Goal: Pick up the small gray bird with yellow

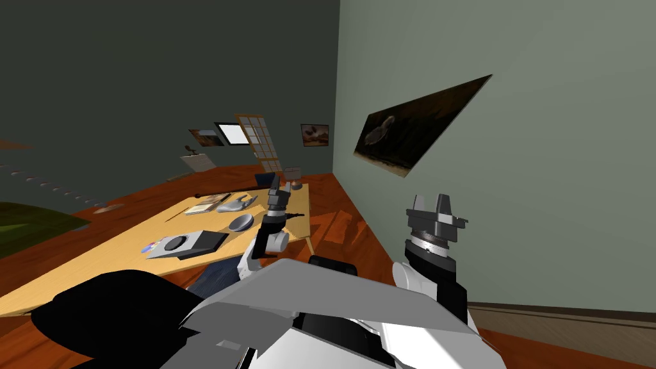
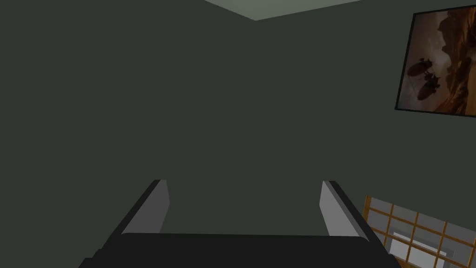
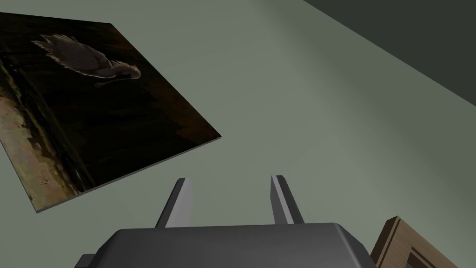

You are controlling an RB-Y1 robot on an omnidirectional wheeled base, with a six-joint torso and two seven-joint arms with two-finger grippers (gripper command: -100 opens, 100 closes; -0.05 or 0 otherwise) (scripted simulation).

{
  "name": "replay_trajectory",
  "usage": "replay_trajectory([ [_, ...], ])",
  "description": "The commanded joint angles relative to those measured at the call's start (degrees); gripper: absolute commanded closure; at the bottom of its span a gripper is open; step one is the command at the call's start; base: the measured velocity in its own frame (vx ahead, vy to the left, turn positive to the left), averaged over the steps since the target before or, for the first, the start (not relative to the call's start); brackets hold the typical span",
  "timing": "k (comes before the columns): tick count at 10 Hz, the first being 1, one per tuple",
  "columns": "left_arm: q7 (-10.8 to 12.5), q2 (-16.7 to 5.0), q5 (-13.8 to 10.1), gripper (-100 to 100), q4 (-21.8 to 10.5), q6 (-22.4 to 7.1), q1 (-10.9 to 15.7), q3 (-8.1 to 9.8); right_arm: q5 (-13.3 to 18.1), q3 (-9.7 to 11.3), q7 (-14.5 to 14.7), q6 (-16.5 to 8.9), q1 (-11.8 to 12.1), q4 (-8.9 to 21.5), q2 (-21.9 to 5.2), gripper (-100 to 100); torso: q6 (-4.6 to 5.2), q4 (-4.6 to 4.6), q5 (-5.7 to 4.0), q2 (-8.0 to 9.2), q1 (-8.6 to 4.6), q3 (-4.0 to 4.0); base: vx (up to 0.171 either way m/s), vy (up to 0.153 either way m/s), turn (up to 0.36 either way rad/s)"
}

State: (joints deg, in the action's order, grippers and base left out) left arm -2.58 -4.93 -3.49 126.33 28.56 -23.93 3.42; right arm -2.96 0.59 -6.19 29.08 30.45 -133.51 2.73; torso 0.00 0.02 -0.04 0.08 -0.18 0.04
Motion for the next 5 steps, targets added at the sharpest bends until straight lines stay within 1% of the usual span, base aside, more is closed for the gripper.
replay_trajectory([
  [1,-0.27,-1.77,-0.76,-100,-1.34,-2.64,0.98,0.96,0.00,0.00,0.00,0.00,0.00,0.00,0.00,0,0.00,0.00,0.00,0.00,0.00,0.00,-0.018,-0.057,0.004],
  [3,-0.78,-3.80,-1.72,-100,-3.87,-5.58,2.51,2.14,0.00,0.00,0.00,0.00,0.00,0.00,0.00,0,0.00,-0.01,-0.01,-0.05,-0.04,-0.03,-0.009,-0.060,0.004],
  [5,-1.31,-5.78,-2.80,-100,-6.72,-9.62,4.19,3.48,0.00,0.00,0.00,0.00,0.00,0.00,0.00,0,0.00,-0.01,-0.01,-0.05,-0.03,-0.03,-0.011,-0.063,0.002],
])
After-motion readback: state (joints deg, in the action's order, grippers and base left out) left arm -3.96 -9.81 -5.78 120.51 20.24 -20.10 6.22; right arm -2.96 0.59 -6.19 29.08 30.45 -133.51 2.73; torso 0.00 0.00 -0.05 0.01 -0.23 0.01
